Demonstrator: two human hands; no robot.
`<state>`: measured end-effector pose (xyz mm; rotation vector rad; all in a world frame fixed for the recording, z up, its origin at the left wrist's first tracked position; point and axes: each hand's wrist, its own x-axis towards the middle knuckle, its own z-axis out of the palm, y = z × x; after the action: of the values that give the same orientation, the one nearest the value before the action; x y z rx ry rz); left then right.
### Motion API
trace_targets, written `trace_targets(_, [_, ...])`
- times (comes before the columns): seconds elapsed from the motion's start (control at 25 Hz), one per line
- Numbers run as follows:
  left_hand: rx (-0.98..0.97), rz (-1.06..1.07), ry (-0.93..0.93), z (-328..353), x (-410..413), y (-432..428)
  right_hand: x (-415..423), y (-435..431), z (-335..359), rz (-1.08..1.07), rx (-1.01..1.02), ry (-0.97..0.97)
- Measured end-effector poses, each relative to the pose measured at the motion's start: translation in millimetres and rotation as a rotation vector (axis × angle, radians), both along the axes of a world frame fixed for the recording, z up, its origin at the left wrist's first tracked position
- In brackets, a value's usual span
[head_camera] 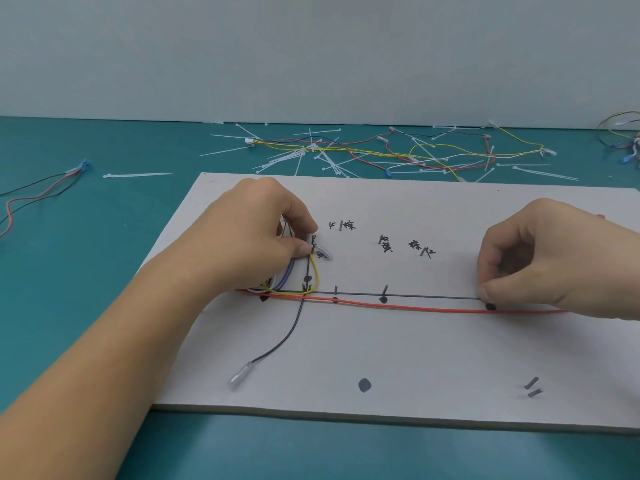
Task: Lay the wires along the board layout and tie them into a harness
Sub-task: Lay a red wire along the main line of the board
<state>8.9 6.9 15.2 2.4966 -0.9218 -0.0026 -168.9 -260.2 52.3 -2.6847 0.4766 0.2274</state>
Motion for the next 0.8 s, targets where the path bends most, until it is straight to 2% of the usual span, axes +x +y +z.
trace_targets(0.8, [-0.044, -0.046, 0.023, -5.2, -3.7, -6.8, -1.7, -14.8, -5.1, 0.002, -0.042, 0.024])
